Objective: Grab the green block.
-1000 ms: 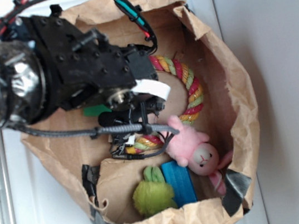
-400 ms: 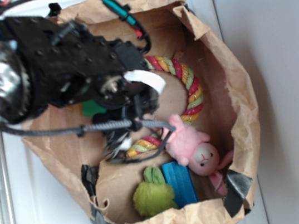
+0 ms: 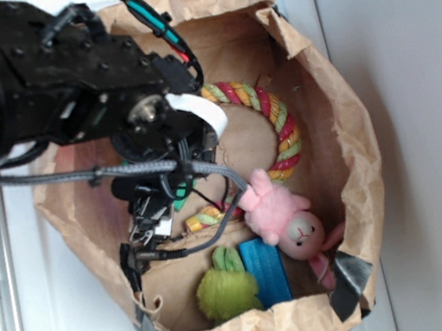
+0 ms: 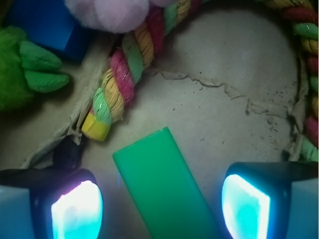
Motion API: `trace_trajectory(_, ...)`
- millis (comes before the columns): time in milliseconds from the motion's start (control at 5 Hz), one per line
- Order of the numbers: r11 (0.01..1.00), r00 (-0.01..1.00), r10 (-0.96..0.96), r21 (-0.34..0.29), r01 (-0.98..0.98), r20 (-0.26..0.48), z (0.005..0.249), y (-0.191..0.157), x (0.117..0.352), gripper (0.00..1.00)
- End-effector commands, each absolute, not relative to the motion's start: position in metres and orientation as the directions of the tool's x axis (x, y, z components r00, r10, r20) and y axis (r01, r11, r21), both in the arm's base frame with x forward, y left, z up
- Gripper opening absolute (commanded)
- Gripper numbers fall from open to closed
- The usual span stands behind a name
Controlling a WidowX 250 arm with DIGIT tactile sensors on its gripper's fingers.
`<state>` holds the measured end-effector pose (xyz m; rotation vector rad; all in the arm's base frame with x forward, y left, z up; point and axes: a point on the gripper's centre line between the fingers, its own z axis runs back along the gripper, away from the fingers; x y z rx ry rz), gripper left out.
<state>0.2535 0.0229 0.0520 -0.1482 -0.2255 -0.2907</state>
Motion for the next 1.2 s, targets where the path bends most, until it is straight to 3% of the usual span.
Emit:
trace_trajectory(0,0.955,0.917,-0.269,-0.043,0.293,0.294,0.063,0.04,0.264,1.0)
trace_trajectory(400,0.941,0.895,-0.333,0.042,0.336,0.298,0.045,0.032,0.264,1.0)
trace_trajectory(1000,0.918,0.882,-0.395,0.081,0.387,0.257,0.017,0.016,0.266,1.0)
